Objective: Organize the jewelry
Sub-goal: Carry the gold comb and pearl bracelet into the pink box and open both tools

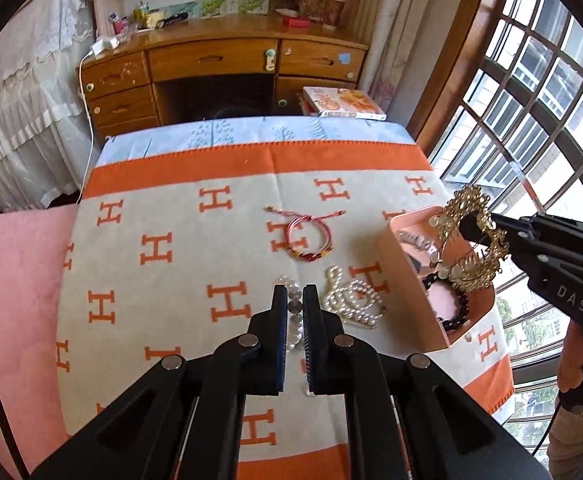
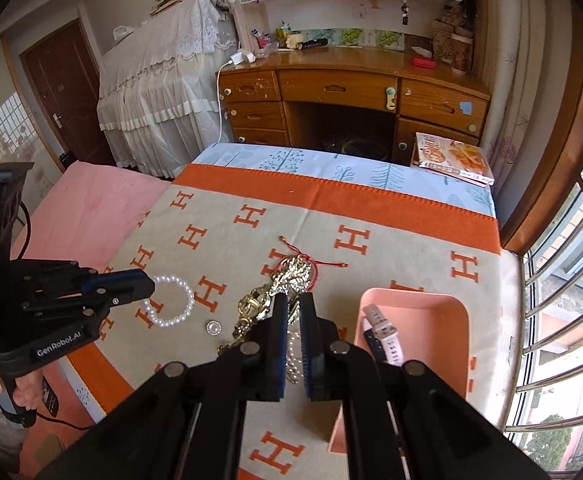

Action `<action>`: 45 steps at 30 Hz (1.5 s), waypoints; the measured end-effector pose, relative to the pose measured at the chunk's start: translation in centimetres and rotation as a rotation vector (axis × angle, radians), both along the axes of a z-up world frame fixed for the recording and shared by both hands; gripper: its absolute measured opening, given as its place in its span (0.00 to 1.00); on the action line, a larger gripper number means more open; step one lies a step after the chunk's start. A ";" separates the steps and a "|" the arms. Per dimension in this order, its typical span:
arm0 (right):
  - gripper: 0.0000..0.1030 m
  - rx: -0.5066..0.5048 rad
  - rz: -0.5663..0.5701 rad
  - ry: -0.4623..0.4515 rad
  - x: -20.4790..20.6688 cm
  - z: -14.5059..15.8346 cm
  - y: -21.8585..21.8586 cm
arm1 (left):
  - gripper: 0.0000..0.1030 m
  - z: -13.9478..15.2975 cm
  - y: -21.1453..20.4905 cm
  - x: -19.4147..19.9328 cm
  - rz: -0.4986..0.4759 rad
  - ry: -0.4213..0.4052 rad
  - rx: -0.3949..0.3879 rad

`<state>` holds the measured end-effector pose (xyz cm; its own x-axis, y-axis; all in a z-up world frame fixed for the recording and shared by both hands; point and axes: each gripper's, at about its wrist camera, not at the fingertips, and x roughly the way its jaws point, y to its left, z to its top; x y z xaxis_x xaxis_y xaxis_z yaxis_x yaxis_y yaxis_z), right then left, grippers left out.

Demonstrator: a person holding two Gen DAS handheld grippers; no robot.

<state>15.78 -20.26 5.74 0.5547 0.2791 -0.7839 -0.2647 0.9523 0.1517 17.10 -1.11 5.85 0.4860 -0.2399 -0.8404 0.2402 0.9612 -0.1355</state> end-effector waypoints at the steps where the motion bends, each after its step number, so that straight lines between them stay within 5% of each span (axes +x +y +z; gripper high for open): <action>1: 0.06 -0.002 -0.020 -0.005 -0.3 0.1 -0.9 | 0.05 0.7 -1.0 0.0 -0.015 -0.012 -0.004; 7: 0.06 -0.004 -0.135 0.009 -1.3 -0.9 -6.3 | 0.05 1.9 -8.1 0.8 -0.105 -0.043 0.013; 16: 0.06 0.011 -0.247 0.056 -2.9 -3.7 -11.7 | 0.05 -3.3 -17.1 1.6 -0.242 0.058 0.005; 21: 0.06 0.011 -0.265 0.073 -3.2 -4.7 -12.5 | 0.05 -6.9 -18.8 4.0 -0.205 0.057 0.052; 24: 0.06 0.005 -0.258 0.088 -3.0 -5.4 -12.3 | 0.13 -8.5 -19.1 5.6 -0.191 0.072 0.054; 26: 0.06 0.000 -0.252 0.100 -2.8 -5.8 -12.1 | 0.39 -9.1 -18.9 6.0 -0.184 0.087 0.038; 28: 0.06 -0.010 -0.244 0.112 -2.5 -6.2 -11.7 | 0.54 -9.0 -18.2 5.8 -0.168 0.076 0.016; 35: 0.06 -0.118 -0.222 0.178 -0.7 -8.2 -10.1 | 0.56 -7.3 -14.6 4.5 -0.141 0.022 -0.017; 45: 0.10 -0.239 -0.276 0.309 4.0 -12.0 -8.4 | 0.56 -8.6 -7.5 2.3 -0.054 0.076 -0.102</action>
